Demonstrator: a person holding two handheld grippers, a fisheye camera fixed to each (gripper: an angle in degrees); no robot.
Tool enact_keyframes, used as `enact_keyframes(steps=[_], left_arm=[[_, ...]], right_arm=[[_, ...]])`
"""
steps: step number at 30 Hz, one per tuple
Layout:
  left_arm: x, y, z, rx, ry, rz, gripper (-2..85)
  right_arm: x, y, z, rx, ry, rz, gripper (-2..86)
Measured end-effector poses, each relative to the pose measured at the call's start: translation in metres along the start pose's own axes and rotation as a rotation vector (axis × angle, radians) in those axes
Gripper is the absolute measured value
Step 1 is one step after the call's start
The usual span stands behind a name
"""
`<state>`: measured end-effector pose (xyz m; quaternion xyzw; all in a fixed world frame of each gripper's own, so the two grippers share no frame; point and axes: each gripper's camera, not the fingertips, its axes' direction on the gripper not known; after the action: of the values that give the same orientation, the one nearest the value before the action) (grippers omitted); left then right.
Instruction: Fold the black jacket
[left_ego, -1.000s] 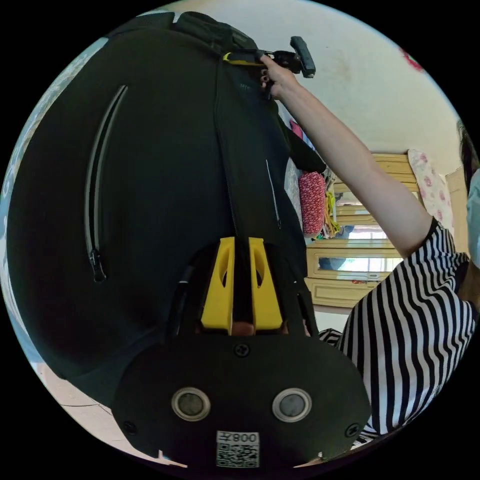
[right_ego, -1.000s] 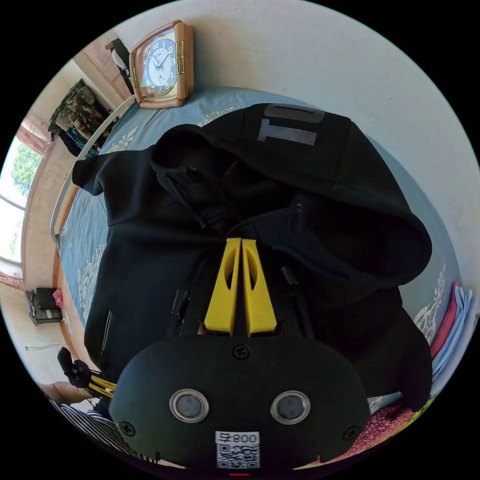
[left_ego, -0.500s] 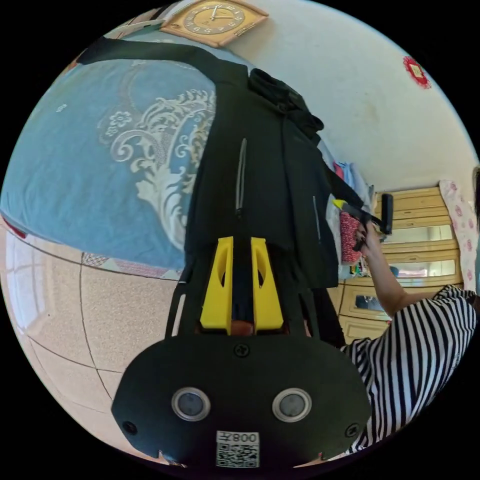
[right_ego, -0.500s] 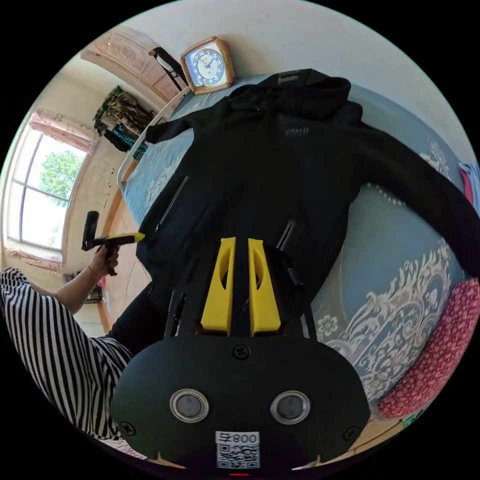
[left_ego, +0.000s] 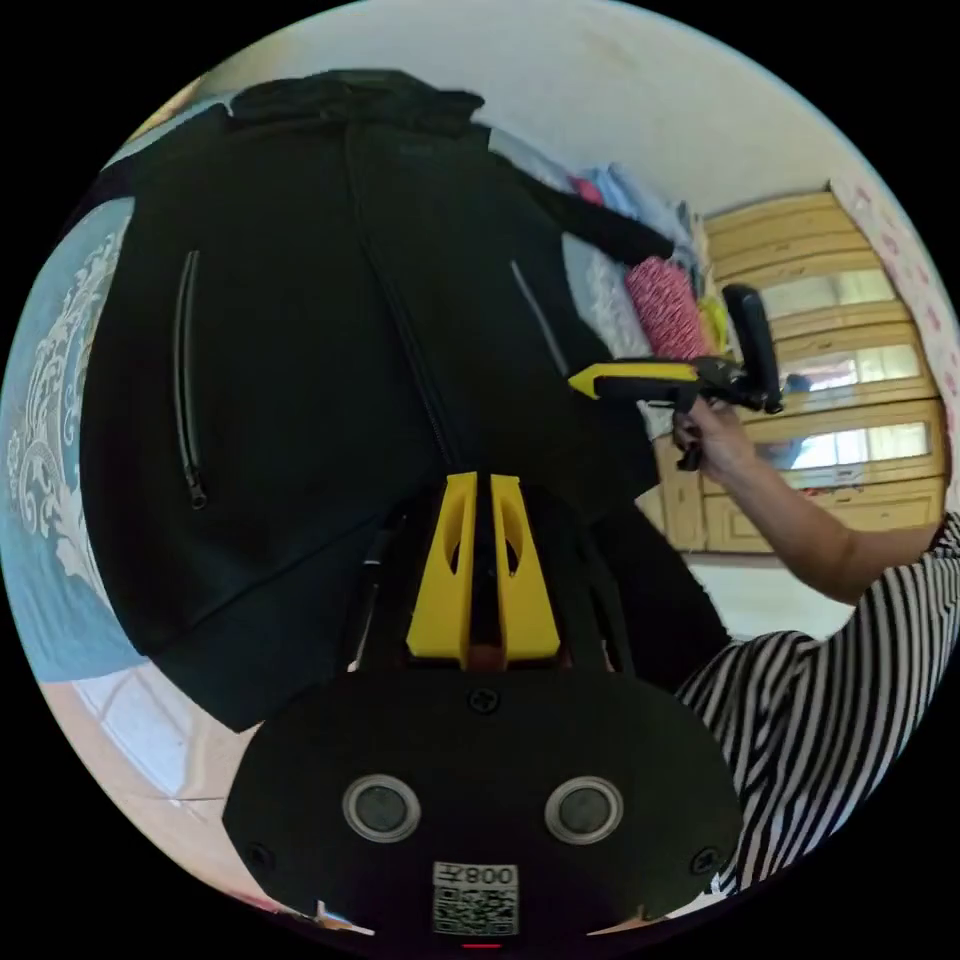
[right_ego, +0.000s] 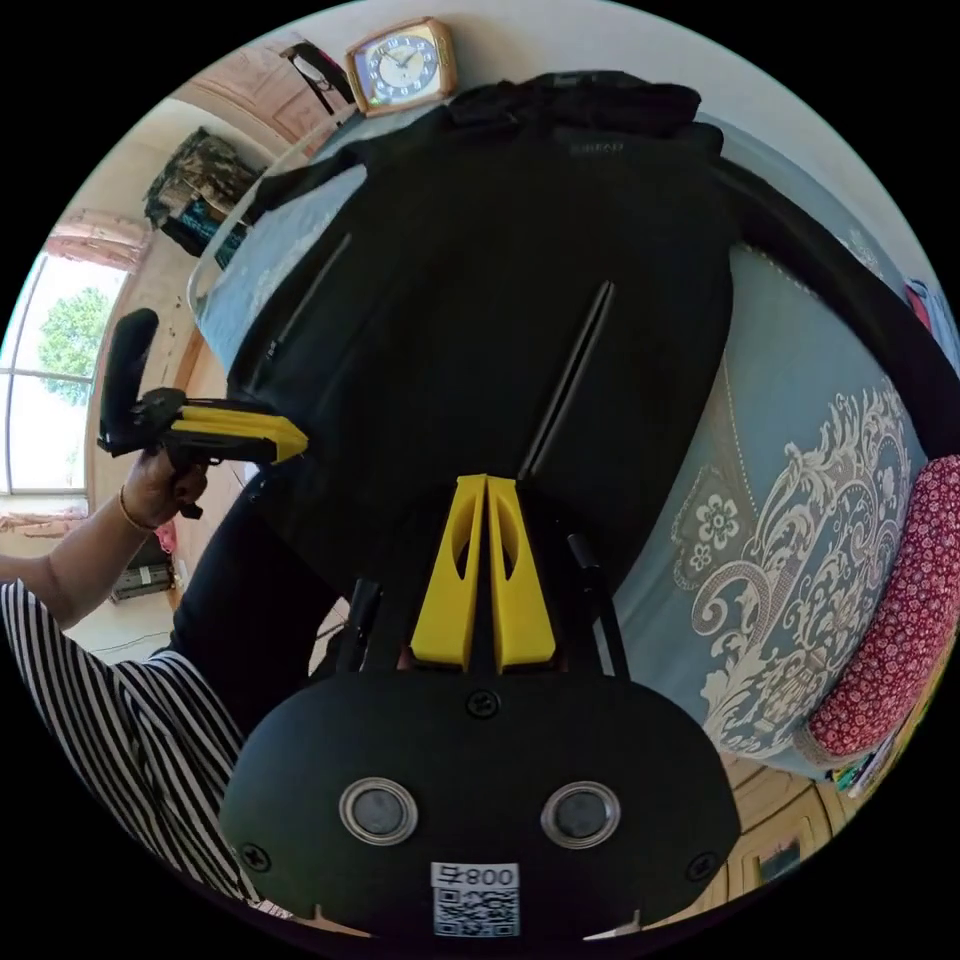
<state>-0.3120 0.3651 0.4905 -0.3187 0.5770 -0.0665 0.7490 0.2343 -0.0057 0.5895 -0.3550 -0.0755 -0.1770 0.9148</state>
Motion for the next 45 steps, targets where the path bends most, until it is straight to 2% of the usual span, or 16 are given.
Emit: enact_keyframes(steps=[2, 4, 8, 14, 21, 26, 27, 31, 35, 37, 40, 45], left_arm=[[-0.005, 0.000, -0.001, 0.000, 0.086, -0.041, 2.8], [-0.004, 0.012, -0.017, 0.058, 0.051, -0.052, 4.3], [0.007, 0.031, -0.021, 0.052, -0.004, 0.004, 7.4], [0.040, 0.002, 0.034, -0.157, -0.137, 0.126, 5.0], [0.047, -0.015, 0.037, -0.187, -0.048, 0.090, 0.9], [0.059, -0.041, 0.014, -0.077, 0.007, 0.132, 2.0], [0.063, -0.054, 0.006, -0.038, 0.013, 0.147, 2.7], [0.075, -0.124, -0.015, 0.090, 0.081, 0.254, 6.4], [0.086, -0.208, -0.010, 0.122, 0.177, 0.354, 8.6], [0.103, -0.265, 0.001, 0.128, 0.197, 0.443, 9.5], [0.129, -0.336, 0.019, 0.121, 0.192, 0.542, 10.8], [0.163, -0.433, 0.046, 0.095, 0.241, 0.614, 12.0]], right_arm=[[0.017, 0.007, -0.004, 0.014, -0.083, 0.047, 0.0], [0.027, 0.011, -0.006, 0.010, -0.088, 0.046, 0.2], [0.031, 0.019, -0.013, 0.038, -0.106, 0.008, 0.2], [0.019, 0.028, -0.021, 0.065, -0.223, -0.107, 0.2], [0.031, 0.016, 0.005, -0.018, -0.198, -0.126, 0.0], [0.060, 0.031, -0.021, 0.076, -0.244, -0.075, 0.6], [0.080, 0.035, -0.036, 0.138, -0.261, -0.029, 0.9], [0.190, 0.053, -0.105, 0.381, -0.090, 0.252, 4.5], [0.291, 0.076, -0.176, 0.568, 0.054, 0.482, 8.1], [0.341, 0.091, -0.222, 0.672, 0.200, 0.612, 8.1], [0.394, 0.103, -0.260, 0.716, 0.255, 0.723, 8.7], [0.438, 0.105, -0.275, 0.674, 0.326, 0.727, 8.7]])
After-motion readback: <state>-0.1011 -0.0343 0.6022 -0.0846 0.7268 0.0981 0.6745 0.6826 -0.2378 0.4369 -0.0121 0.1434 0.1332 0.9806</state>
